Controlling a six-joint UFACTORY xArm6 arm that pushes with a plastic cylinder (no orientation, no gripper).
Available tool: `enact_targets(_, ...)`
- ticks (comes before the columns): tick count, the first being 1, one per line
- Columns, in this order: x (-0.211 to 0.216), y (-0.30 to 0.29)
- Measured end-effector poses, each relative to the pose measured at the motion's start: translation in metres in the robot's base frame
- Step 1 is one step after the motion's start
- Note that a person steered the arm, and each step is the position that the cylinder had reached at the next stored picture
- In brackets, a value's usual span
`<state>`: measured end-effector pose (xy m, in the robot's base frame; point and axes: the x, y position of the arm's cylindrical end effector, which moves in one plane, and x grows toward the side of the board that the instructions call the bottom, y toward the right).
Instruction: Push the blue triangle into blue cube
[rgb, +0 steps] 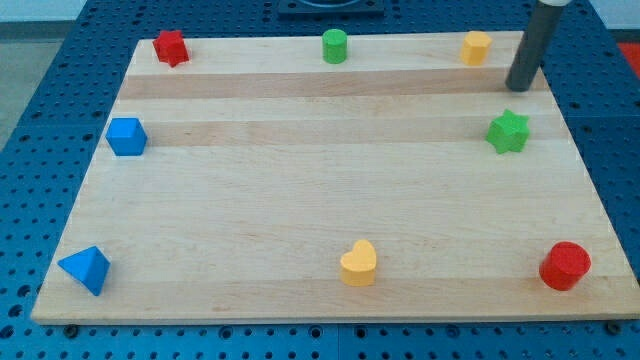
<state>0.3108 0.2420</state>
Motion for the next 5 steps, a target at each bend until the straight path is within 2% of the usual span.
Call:
enact_targets(2,0.001,-0.076)
enact_targets(5,0.002,-0.32)
